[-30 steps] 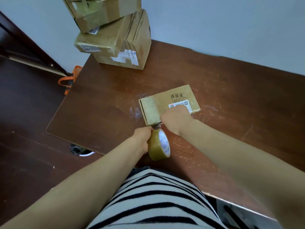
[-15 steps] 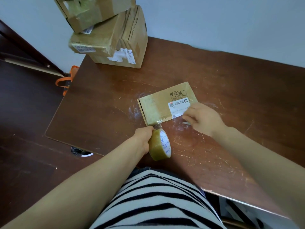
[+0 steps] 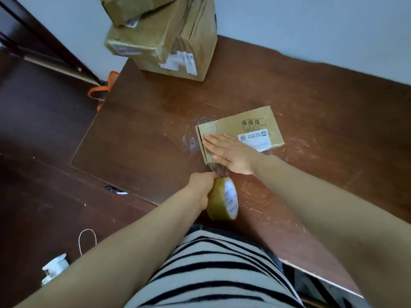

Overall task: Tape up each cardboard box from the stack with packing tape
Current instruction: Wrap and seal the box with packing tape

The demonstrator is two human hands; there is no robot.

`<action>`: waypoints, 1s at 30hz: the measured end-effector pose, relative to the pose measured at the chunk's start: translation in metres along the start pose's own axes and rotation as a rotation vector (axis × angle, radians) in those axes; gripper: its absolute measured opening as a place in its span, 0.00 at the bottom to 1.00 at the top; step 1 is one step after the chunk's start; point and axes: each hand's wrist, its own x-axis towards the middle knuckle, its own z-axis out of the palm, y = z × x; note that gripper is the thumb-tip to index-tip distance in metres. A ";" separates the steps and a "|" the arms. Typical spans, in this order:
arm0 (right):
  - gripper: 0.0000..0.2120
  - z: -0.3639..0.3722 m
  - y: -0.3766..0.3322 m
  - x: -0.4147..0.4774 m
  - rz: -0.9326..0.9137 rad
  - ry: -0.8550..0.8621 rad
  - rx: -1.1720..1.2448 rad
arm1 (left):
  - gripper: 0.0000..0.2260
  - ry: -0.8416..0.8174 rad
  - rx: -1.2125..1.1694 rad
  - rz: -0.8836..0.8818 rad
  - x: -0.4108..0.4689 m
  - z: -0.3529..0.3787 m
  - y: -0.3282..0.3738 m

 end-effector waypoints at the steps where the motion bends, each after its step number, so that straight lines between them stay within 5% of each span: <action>1: 0.25 0.001 0.001 0.000 -0.004 -0.005 -0.006 | 0.12 0.003 0.008 -0.004 0.000 0.000 -0.002; 10: 0.28 0.002 0.004 0.002 -0.013 -0.016 -0.028 | 0.08 -0.105 0.013 -0.256 -0.002 -0.002 -0.020; 23: 0.32 0.023 -0.004 0.001 0.013 0.159 -0.172 | 0.09 -0.089 -0.033 -0.129 0.000 -0.003 -0.017; 30: 0.38 -0.001 0.011 -0.003 -0.065 -0.019 -0.060 | 0.04 -0.105 -0.059 -0.121 0.000 -0.007 -0.019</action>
